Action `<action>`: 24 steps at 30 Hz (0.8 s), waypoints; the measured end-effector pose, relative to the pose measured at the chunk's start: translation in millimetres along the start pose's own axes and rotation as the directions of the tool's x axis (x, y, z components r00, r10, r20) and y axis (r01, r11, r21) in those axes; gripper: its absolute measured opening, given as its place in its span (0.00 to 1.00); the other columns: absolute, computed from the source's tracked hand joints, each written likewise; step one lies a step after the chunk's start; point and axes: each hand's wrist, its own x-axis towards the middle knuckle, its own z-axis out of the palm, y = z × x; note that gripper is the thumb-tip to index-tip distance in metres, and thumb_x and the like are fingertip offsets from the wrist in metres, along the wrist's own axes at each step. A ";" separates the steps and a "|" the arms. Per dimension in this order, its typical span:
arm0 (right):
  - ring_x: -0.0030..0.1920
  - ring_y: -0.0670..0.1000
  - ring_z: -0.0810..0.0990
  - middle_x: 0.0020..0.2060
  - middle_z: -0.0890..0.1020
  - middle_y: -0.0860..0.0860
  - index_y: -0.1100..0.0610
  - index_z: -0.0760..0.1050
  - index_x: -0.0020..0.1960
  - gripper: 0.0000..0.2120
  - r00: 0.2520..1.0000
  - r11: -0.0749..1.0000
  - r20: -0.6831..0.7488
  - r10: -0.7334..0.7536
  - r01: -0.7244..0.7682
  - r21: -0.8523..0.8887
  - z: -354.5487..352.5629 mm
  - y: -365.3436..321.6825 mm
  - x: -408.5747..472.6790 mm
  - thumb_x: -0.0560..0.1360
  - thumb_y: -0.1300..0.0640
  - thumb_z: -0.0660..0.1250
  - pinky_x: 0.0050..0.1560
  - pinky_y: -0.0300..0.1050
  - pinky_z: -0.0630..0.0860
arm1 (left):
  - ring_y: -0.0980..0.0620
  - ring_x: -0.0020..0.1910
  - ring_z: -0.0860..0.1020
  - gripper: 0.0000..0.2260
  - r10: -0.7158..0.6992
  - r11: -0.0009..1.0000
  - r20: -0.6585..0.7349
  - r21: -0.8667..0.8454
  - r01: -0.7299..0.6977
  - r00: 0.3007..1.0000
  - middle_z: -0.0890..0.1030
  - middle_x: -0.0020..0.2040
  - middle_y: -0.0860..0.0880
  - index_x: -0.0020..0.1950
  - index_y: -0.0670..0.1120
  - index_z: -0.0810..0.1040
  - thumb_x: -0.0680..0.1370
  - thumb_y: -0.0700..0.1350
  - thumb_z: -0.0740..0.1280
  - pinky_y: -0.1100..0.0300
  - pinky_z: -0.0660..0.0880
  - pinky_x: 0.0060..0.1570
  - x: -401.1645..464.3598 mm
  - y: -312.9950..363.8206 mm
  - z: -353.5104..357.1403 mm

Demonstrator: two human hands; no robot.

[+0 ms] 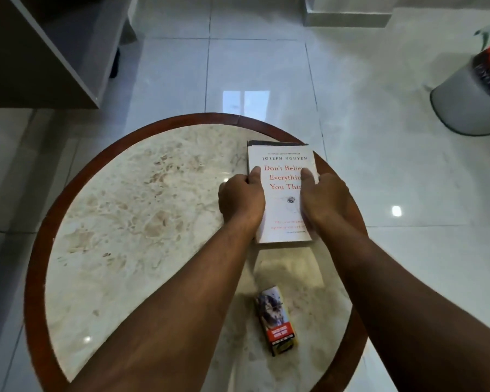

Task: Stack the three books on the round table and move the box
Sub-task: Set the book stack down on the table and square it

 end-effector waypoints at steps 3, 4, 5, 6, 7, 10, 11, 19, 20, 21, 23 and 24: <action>0.52 0.58 0.83 0.57 0.83 0.56 0.61 0.79 0.59 0.23 1.000 1.000 -0.014 0.010 -0.010 -0.015 4.1 1.3 3.3 0.82 0.42 0.61 0.55 0.57 0.82 | 0.42 0.46 0.79 0.21 0.054 0.994 -0.026 0.096 -0.051 0.998 0.83 0.48 0.41 0.40 0.43 0.78 0.81 0.58 0.60 0.53 0.72 0.42 1.7 -6.2 4.3; 0.52 0.58 0.83 0.57 0.83 0.57 0.61 0.79 0.59 0.23 1.000 1.000 -0.014 0.001 -0.002 -0.009 4.0 1.7 2.9 0.82 0.41 0.61 0.54 0.56 0.82 | 0.42 0.46 0.79 0.21 0.063 0.992 -0.016 0.113 -0.061 0.998 0.83 0.48 0.42 0.41 0.43 0.78 0.81 0.58 0.60 0.54 0.70 0.42 1.9 -7.8 4.1; 0.50 0.57 0.84 0.56 0.83 0.56 0.61 0.80 0.57 0.23 1.000 1.000 -0.008 -0.007 0.007 0.007 2.2 2.5 1.8 0.82 0.41 0.61 0.50 0.52 0.81 | 0.43 0.46 0.79 0.21 0.069 0.990 -0.001 0.120 -0.068 0.998 0.82 0.48 0.42 0.42 0.42 0.79 0.81 0.58 0.60 0.54 0.69 0.41 1.0 -8.6 3.2; 0.47 0.54 0.84 0.53 0.84 0.56 0.60 0.80 0.54 0.23 1.000 0.999 -0.007 -0.014 0.014 0.030 -1.0 3.3 0.2 0.82 0.41 0.61 0.44 0.46 0.79 | 0.44 0.46 0.78 0.21 0.073 0.990 0.007 0.118 -0.073 0.997 0.82 0.49 0.42 0.44 0.42 0.79 0.80 0.59 0.60 0.55 0.68 0.41 -1.4 -9.4 0.7; 0.42 0.51 0.83 0.48 0.85 0.54 0.59 0.81 0.50 0.23 1.000 0.998 -0.009 -0.018 0.019 0.063 -5.4 6.0 -2.7 0.83 0.40 0.59 0.38 0.42 0.75 | 0.45 0.46 0.78 0.21 0.077 0.991 0.004 0.113 -0.077 0.997 0.82 0.51 0.42 0.47 0.43 0.79 0.80 0.61 0.61 0.56 0.66 0.42 -6.0 -12.4 -3.9; 0.39 0.49 0.81 0.42 0.83 0.52 0.55 0.78 0.43 0.24 0.998 0.975 -0.050 -0.044 0.054 0.214 -21.1 30.9 -23.9 0.84 0.41 0.53 0.38 0.42 0.71 | 0.50 0.52 0.75 0.29 0.136 0.986 0.018 0.096 -0.137 0.991 0.77 0.60 0.45 0.64 0.47 0.76 0.75 0.68 0.62 0.58 0.68 0.48 -41.0 -42.5 -28.1; 0.43 0.50 0.80 0.44 0.82 0.52 0.55 0.77 0.46 0.22 0.994 0.965 -0.085 -0.063 0.082 0.249 -25.0 44.3 -37.1 0.85 0.43 0.52 0.41 0.44 0.71 | 0.50 0.55 0.75 0.33 0.199 0.971 0.056 0.127 -0.204 0.978 0.76 0.61 0.46 0.67 0.48 0.74 0.73 0.71 0.61 0.57 0.70 0.51 -60.3 -57.0 -38.5; 0.70 0.68 0.72 0.67 0.75 0.69 0.69 0.73 0.68 0.25 0.862 0.845 -0.013 -0.506 0.493 -0.205 -14.8 149.7 -153.9 0.81 0.52 0.55 0.70 0.64 0.68 | 0.40 0.78 0.57 0.54 0.360 0.621 0.468 0.526 -0.581 0.807 0.63 0.78 0.43 0.74 0.51 0.66 0.58 0.84 0.58 0.38 0.58 0.74 -165.4 -133.4 -62.7; 0.71 0.69 0.71 0.69 0.74 0.69 0.69 0.73 0.69 0.26 0.840 0.803 0.035 -0.541 0.528 -0.275 -12.1 154.6 -163.9 0.81 0.51 0.55 0.71 0.66 0.67 | 0.40 0.78 0.57 0.51 0.365 0.601 0.472 0.539 -0.590 0.803 0.63 0.78 0.42 0.73 0.51 0.67 0.59 0.82 0.59 0.37 0.58 0.74 -164.6 -133.1 -63.8; 0.72 0.69 0.70 0.70 0.73 0.69 0.68 0.73 0.69 0.27 0.826 0.765 0.086 -0.558 0.552 -0.331 -9.8 156.9 -172.6 0.81 0.50 0.55 0.71 0.67 0.66 | 0.40 0.77 0.57 0.49 0.367 0.587 0.471 0.552 -0.593 0.802 0.63 0.77 0.42 0.72 0.51 0.68 0.60 0.80 0.60 0.37 0.58 0.74 -161.2 -132.7 -66.7; 0.74 0.69 0.67 0.73 0.70 0.68 0.67 0.72 0.71 0.29 0.818 0.723 0.170 -0.550 0.568 -0.394 -4.5 156.9 -186.6 0.81 0.47 0.54 0.71 0.70 0.65 | 0.40 0.76 0.60 0.47 0.366 0.560 0.480 0.570 -0.600 0.797 0.65 0.76 0.42 0.72 0.50 0.68 0.60 0.77 0.61 0.38 0.59 0.73 -147.4 -133.1 -80.6; 0.74 0.69 0.66 0.73 0.69 0.68 0.66 0.71 0.72 0.30 0.818 0.712 0.200 -0.539 0.570 -0.411 -2.0 155.9 -191.8 0.81 0.45 0.55 0.71 0.71 0.64 | 0.40 0.75 0.62 0.47 0.368 0.544 0.493 0.573 -0.613 0.788 0.66 0.75 0.42 0.71 0.49 0.69 0.60 0.77 0.62 0.39 0.61 0.72 -136.9 -134.1 -91.1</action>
